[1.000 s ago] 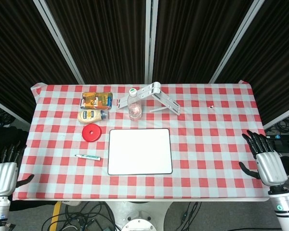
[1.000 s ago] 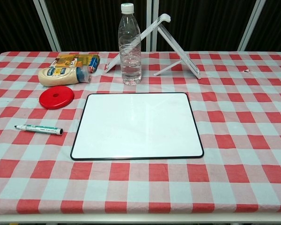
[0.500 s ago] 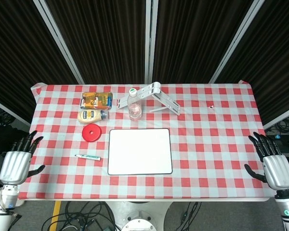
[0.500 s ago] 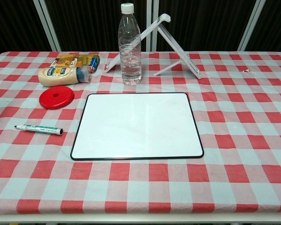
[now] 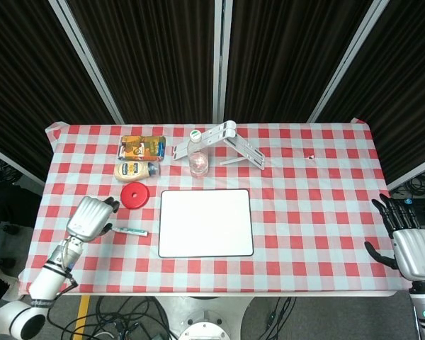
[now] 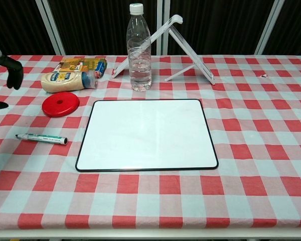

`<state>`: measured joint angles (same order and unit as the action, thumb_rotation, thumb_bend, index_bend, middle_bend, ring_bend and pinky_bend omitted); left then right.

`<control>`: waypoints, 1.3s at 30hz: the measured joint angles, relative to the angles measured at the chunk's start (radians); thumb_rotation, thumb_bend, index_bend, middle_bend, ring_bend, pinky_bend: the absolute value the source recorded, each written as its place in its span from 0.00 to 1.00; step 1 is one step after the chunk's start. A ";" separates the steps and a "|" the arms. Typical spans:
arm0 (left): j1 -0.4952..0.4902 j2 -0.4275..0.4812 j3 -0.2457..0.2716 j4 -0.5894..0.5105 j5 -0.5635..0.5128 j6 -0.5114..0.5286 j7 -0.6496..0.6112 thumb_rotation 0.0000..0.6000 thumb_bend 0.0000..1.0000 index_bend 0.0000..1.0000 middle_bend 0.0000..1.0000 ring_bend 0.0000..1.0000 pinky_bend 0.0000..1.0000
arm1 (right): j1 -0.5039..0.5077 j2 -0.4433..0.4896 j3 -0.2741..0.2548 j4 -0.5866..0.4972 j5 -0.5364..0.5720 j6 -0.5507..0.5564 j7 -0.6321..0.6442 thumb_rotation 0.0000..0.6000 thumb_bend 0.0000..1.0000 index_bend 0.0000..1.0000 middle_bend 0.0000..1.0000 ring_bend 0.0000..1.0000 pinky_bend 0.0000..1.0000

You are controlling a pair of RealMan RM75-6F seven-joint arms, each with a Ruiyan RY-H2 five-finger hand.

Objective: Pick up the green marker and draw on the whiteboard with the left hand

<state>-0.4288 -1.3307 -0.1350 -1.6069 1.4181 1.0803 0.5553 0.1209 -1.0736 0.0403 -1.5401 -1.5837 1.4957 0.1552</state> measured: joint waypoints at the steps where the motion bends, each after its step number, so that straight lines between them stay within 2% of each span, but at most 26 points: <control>1: -0.007 -0.014 0.000 0.000 -0.021 -0.008 0.035 1.00 0.24 0.49 0.50 0.75 1.00 | 0.003 0.000 0.000 0.001 0.002 -0.007 0.000 1.00 0.19 0.00 0.00 0.00 0.00; 8: -0.042 -0.122 0.010 -0.023 -0.254 -0.030 0.313 1.00 0.25 0.48 0.51 0.75 1.00 | 0.020 -0.002 0.004 0.008 0.021 -0.049 0.003 1.00 0.19 0.00 0.00 0.00 0.00; 12: -0.060 -0.193 0.016 -0.042 -0.364 -0.009 0.400 1.00 0.25 0.48 0.51 0.75 1.00 | 0.025 -0.006 0.005 0.015 0.029 -0.065 0.008 1.00 0.19 0.00 0.00 0.00 0.00; 23: -0.134 -0.306 0.004 0.000 -0.512 0.026 0.457 1.00 0.25 0.46 0.49 0.76 1.00 | 0.032 -0.006 0.004 0.021 0.049 -0.093 0.012 1.00 0.19 0.00 0.00 0.00 0.00; 39: -0.195 -0.332 0.033 0.014 -0.628 0.037 0.479 1.00 0.33 0.46 0.50 0.79 1.00 | 0.031 -0.007 0.002 0.029 0.063 -0.110 0.018 1.00 0.19 0.00 0.00 0.00 0.00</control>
<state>-0.6239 -1.6624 -0.1016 -1.5933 0.7902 1.1174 1.0342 0.1522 -1.0809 0.0421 -1.5111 -1.5203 1.3860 0.1736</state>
